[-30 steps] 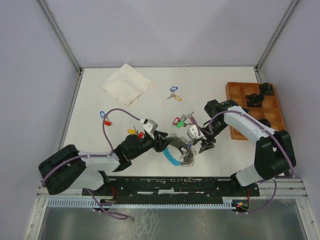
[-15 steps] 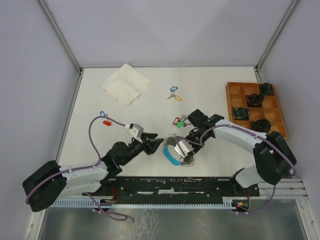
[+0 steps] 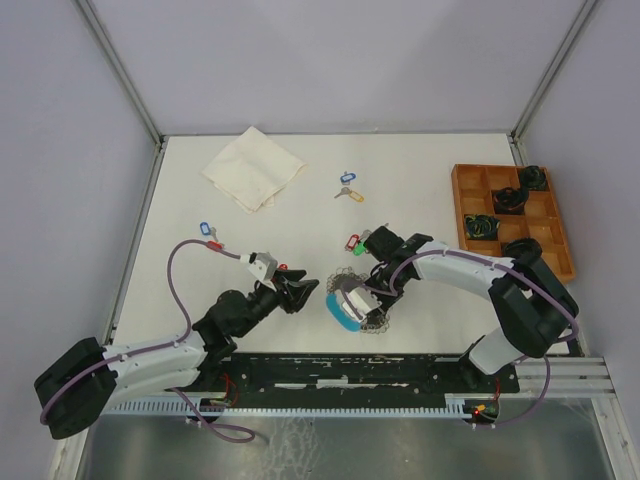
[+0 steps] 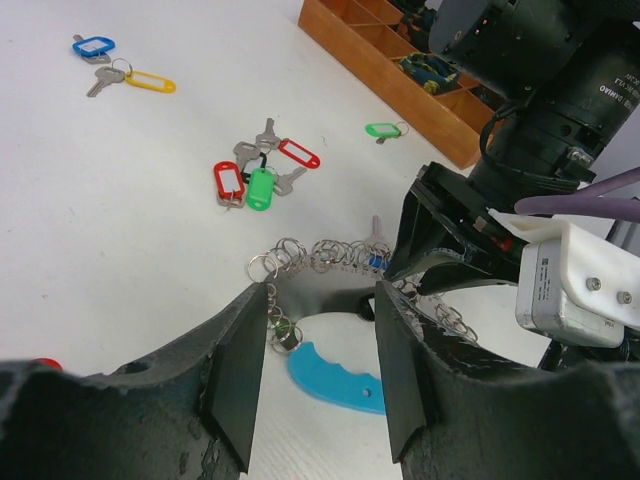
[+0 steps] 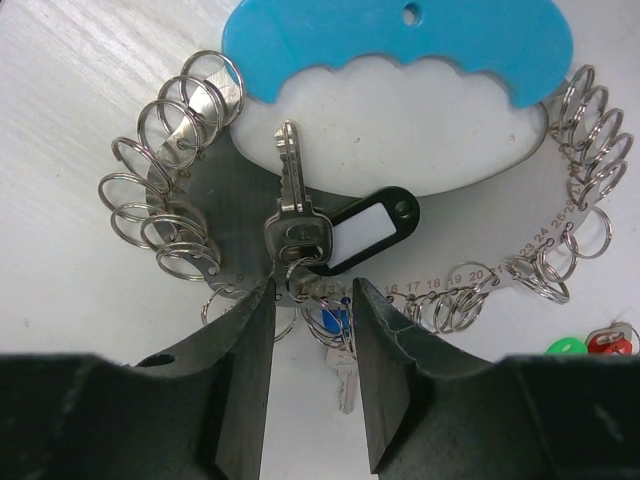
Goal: Remove the keys from the keyring
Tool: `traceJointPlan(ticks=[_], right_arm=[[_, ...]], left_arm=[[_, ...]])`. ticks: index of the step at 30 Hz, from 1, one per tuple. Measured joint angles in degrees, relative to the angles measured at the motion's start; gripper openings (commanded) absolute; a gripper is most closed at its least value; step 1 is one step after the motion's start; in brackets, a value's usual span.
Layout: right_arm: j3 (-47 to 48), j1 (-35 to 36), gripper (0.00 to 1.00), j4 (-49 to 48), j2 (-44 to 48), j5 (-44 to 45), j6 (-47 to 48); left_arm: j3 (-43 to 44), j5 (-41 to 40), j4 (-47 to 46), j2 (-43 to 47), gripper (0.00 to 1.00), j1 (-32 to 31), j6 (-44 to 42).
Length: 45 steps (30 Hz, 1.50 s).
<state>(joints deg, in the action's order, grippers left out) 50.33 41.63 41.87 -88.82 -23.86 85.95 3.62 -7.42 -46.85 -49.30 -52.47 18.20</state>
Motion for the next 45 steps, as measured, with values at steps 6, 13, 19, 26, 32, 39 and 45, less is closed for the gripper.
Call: traceJointPlan(ticks=[6,13,19,26,32,39,45], right_arm=[[-0.2,0.8,0.41,0.1,-0.4,0.8,0.2],[-0.2,1.9,0.31,-0.7,-1.2,2.4,-1.2],[-0.1,2.3,0.11,-0.8,-1.3,3.2,-2.3],[2.1,2.1,0.01,0.8,-1.3,1.5,-4.9],[4.7,-0.8,0.01,3.7,-1.3,-4.2,-7.4],[8.0,-5.5,0.01,7.4,-1.2,-13.0,-11.0],[9.8,-7.7,0.01,9.7,-0.5,-19.9,-14.5]], left_arm=[[-0.3,-0.2,1.0,1.1,0.54,0.0,0.0],[-0.8,-0.2,1.1,1.6,0.54,0.0,0.0],[-1.2,-0.1,1.1,1.9,0.54,0.0,0.0],[-1.2,0.5,1.1,1.9,0.54,0.0,0.0],[-1.2,1.7,1.1,1.9,0.56,0.0,0.0],[-1.2,6.5,-1.8,-2.0,0.67,0.0,0.0],[-1.2,10.6,-7.0,-7.8,0.78,0.0,0.5]])
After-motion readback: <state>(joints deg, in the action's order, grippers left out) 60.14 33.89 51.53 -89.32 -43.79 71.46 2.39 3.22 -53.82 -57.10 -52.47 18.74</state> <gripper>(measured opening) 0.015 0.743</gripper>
